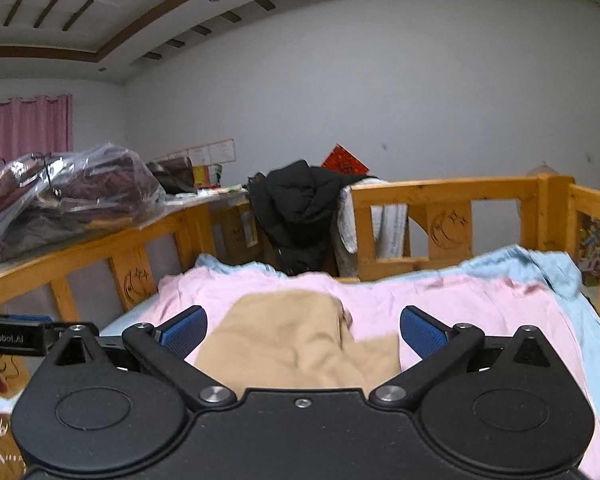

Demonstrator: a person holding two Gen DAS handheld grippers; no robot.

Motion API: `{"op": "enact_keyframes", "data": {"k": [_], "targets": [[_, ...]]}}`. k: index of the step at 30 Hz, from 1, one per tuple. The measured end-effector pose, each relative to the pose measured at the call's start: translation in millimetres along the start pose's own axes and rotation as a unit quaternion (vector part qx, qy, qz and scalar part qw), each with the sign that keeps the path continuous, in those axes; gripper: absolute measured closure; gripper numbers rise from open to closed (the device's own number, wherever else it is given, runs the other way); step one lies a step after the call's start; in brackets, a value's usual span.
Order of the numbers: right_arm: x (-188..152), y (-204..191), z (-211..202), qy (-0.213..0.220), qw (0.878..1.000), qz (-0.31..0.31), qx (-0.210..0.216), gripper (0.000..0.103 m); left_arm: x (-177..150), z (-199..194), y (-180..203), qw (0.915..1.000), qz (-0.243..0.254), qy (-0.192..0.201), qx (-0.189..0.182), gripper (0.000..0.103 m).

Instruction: Fold large clothes

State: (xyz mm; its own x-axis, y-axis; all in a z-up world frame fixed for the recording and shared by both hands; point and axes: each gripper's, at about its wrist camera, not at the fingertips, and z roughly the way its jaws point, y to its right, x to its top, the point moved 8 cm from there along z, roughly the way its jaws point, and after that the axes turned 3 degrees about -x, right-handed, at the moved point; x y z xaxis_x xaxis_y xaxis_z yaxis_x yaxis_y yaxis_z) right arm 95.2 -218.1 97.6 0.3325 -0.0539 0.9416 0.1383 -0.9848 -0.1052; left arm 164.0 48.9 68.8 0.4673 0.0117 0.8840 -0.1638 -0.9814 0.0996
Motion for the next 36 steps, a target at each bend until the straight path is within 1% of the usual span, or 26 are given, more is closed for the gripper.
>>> {"op": "enact_keyframes", "data": {"k": [3,6,9,12,15,18,36], "targets": [[-26,-1,-15,-0.015,1.000,-0.011,-0.011,0.001,-24,3,6,0.9998,0.006,-0.017,0.002,0.000],[-48,3,-25,-0.024,0.999,-0.020,-0.028,0.001,-48,9,9,0.9993,-0.005,-0.036,-0.002,0.000],[-67,6,-29,-0.030,0.998,-0.028,-0.048,0.001,-69,12,10,0.9989,-0.008,-0.046,0.007,0.000],[-89,12,-27,-0.044,0.996,-0.041,-0.064,0.001,-82,15,10,0.9982,-0.010,-0.058,0.013,0.000],[-105,15,-21,-0.071,0.995,-0.030,-0.055,0.001,-89,17,9,0.9976,-0.017,-0.065,0.015,0.000],[-107,16,-17,-0.077,0.996,-0.016,-0.048,0.001,-90,19,8,0.9974,-0.014,-0.069,0.018,0.000],[-106,18,-15,-0.076,0.996,-0.012,-0.050,0.001,-87,18,7,0.9976,-0.013,-0.064,0.023,0.000]]}}
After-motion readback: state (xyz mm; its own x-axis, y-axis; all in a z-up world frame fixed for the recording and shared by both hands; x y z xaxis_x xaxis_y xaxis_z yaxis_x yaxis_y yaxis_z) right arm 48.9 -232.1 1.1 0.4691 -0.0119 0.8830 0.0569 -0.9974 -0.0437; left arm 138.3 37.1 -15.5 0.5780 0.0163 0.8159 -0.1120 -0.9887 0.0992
